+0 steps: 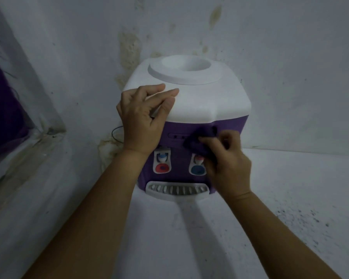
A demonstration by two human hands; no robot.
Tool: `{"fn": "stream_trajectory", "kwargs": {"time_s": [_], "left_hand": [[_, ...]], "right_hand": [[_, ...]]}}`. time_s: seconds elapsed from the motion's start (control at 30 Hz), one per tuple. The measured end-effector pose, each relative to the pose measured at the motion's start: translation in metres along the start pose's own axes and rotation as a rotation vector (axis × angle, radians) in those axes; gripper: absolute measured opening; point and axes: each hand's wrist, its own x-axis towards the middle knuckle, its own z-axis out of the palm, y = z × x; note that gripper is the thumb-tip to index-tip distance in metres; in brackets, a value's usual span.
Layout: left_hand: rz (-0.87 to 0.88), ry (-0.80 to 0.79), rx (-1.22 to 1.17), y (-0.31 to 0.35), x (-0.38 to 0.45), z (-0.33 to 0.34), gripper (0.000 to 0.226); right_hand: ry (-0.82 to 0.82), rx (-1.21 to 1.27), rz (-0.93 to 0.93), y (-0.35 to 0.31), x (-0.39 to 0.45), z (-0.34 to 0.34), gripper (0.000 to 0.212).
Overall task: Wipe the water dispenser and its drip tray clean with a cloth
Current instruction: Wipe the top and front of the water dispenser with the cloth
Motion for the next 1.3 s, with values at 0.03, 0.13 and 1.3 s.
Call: {"fn": "stream_trajectory", "kwargs": {"time_s": [0.03, 0.13, 1.3], "left_hand": [[-0.004, 0.005, 0.001, 0.001, -0.001, 0.001, 0.018], [-0.012, 0.025, 0.014, 0.001, 0.000, 0.003, 0.017], [0.090, 0.205, 0.195, 0.036, -0.005, 0.046, 0.021]], "right_hand": [[0.047, 0.027, 0.055, 0.000, 0.006, -0.001, 0.036], [0.068, 0.019, 0.055, -0.012, 0.014, 0.007, 0.041], [0.194, 0.395, 0.737, 0.026, 0.000, 0.013, 0.014]]}}
